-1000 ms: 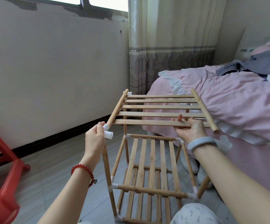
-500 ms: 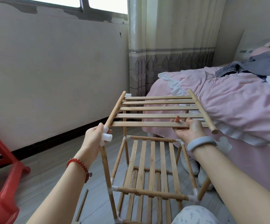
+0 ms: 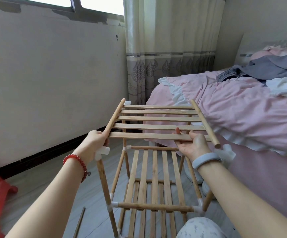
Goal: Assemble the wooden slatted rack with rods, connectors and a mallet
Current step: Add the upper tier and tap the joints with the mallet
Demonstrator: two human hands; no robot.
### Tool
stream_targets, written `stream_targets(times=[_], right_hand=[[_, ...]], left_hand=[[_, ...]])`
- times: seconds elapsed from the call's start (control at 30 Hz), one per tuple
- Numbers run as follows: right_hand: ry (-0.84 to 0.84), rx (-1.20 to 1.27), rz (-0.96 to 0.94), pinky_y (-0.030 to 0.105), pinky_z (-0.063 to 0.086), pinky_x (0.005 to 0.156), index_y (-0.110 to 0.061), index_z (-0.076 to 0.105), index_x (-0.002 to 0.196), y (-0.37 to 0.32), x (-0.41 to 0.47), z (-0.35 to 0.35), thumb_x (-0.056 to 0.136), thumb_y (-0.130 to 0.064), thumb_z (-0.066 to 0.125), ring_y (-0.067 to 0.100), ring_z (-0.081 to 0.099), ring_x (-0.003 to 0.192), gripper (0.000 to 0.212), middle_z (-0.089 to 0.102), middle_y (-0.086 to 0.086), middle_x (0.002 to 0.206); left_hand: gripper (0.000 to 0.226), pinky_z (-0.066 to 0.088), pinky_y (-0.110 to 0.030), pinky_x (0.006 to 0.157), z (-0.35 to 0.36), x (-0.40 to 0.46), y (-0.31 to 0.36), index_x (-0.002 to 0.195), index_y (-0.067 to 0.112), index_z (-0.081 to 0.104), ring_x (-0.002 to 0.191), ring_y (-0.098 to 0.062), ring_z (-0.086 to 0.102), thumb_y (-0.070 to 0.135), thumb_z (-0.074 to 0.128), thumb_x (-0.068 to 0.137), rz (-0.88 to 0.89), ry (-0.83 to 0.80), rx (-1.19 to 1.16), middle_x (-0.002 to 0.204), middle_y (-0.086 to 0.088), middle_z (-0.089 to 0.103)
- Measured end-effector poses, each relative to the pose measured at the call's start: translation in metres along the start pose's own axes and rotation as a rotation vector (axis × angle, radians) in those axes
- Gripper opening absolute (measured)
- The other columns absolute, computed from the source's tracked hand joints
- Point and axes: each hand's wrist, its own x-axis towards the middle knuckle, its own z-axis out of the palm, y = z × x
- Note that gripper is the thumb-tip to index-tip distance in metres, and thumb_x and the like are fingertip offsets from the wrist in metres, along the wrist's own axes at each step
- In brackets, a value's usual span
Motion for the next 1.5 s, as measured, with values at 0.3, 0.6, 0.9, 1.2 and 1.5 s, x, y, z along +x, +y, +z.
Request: stream_targets(times=[0.3, 0.6, 0.9, 1.2, 1.5], right_hand=[[-0.010, -0.104, 0.024, 0.037, 0.052, 0.065, -0.004, 0.054, 0.099, 0.005, -0.010, -0.009, 0.097, -0.009, 0.040, 0.024, 0.059, 0.079, 0.015, 0.060, 0.017, 0.100], [-0.156, -0.433, 0.270, 0.050, 0.040, 0.096, -0.005, 0.047, 0.119, 0.032, -0.026, 0.009, 0.096, -0.014, 0.045, 0.029, 0.059, 0.099, 0.024, 0.056, 0.016, 0.117], [-0.191, -0.826, 0.296, 0.044, 0.047, 0.089, -0.004, 0.056, 0.098, 0.055, -0.036, 0.035, 0.099, -0.010, 0.033, 0.027, 0.062, 0.094, 0.024, 0.066, 0.014, 0.097], [-0.328, -0.903, 0.401, 0.041, 0.050, 0.077, 0.004, 0.058, 0.091, 0.059, -0.027, 0.023, 0.098, -0.005, 0.035, 0.031, 0.060, 0.088, 0.025, 0.062, 0.018, 0.089], [-0.440, -0.821, 0.350, 0.033, 0.059, 0.061, 0.003, 0.054, 0.105, 0.040, -0.021, 0.003, 0.099, -0.006, 0.037, 0.027, 0.067, 0.084, 0.020, 0.068, 0.015, 0.089]], left_hand=[[0.019, 0.044, -0.020, 0.047, 0.012, -0.021, -0.001, 0.103, 0.013, 0.062, 0.054, -0.013, 0.050, 0.024, 0.047, 0.100, 0.061, -0.037, -0.256, 0.067, -0.003, 0.049], [0.022, 0.046, -0.025, 0.056, 0.022, -0.058, 0.001, 0.093, 0.017, 0.060, 0.055, -0.012, 0.047, 0.019, 0.040, 0.101, 0.075, 0.096, -0.365, 0.071, -0.005, 0.046], [0.041, 0.044, -0.020, 0.057, 0.048, -0.120, -0.005, 0.142, 0.013, 0.031, 0.066, -0.011, 0.054, 0.027, 0.033, 0.103, -0.020, 0.274, -0.567, 0.126, -0.019, 0.051], [0.046, 0.045, -0.037, 0.094, 0.068, -0.156, 0.004, 0.139, 0.018, 0.034, 0.096, -0.015, 0.057, 0.022, 0.051, 0.097, -0.199, 0.026, -0.775, 0.113, -0.002, 0.057], [0.048, 0.038, -0.029, 0.095, -0.005, -0.103, -0.039, 0.118, 0.019, 0.050, 0.114, -0.012, 0.039, 0.030, 0.075, 0.078, 0.399, 0.114, 0.242, 0.120, 0.002, 0.044]])
